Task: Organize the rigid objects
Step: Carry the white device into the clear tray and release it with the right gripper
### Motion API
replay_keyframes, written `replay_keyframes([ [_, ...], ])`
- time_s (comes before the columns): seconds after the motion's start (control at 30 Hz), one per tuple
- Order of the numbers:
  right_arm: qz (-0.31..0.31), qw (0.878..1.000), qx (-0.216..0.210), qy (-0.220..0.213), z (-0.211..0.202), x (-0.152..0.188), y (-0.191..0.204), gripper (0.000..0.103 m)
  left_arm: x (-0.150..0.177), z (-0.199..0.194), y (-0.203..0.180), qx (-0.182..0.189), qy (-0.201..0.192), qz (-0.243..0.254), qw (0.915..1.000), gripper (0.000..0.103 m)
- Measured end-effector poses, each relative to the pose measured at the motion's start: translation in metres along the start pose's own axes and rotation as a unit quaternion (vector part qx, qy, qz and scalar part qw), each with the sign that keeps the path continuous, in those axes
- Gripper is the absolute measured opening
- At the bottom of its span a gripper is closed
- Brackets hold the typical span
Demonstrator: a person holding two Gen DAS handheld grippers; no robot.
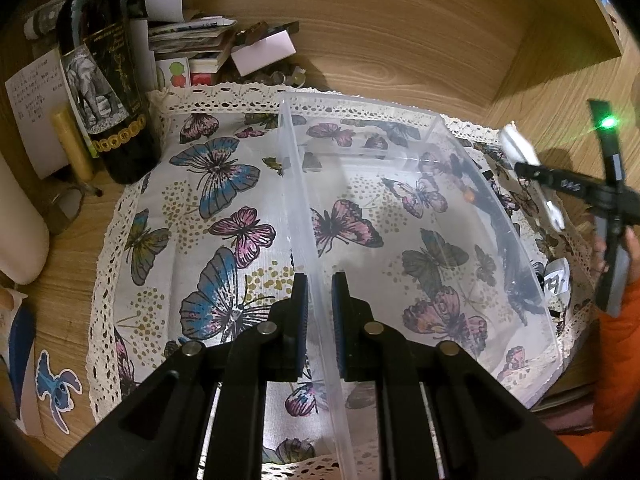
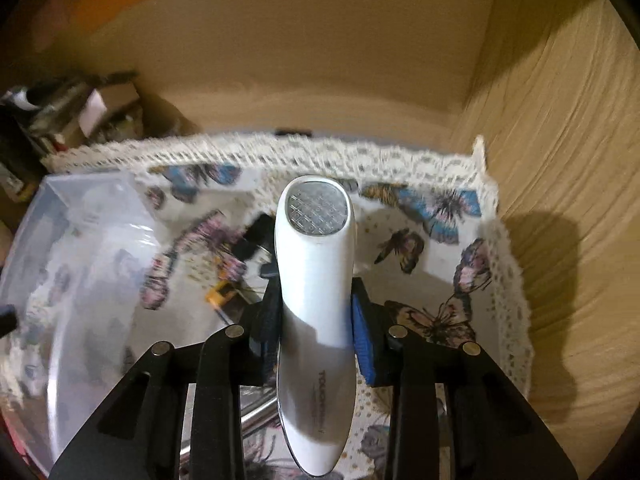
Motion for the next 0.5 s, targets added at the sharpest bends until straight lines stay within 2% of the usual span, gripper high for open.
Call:
replay_keyframes([
  [0.3, -0.041, 0.997, -0.035, -0.064, -0.047, -0.016, 0.05, 0.029, 0.0, 0.0, -0.001, -0.004, -0.003, 0.006, 1.0, 0.012],
  [0.5, -0.069, 0.991, -0.079, -0.081, -0.061, -0.012, 0.092, 0.029, 0.001, 0.0, -0.001, -0.003, -0.003, 0.007, 1.0, 0.012],
])
Point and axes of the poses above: each gripper's, at about its wrist camera, not at the fingertips, and z roughly the way its jaws point, y to its left, x to its underside, the point moved 7 cm from there along z, roughly the way its jaws point, and after that the axes turned 3 degrees about x, right-handed, at the moved point
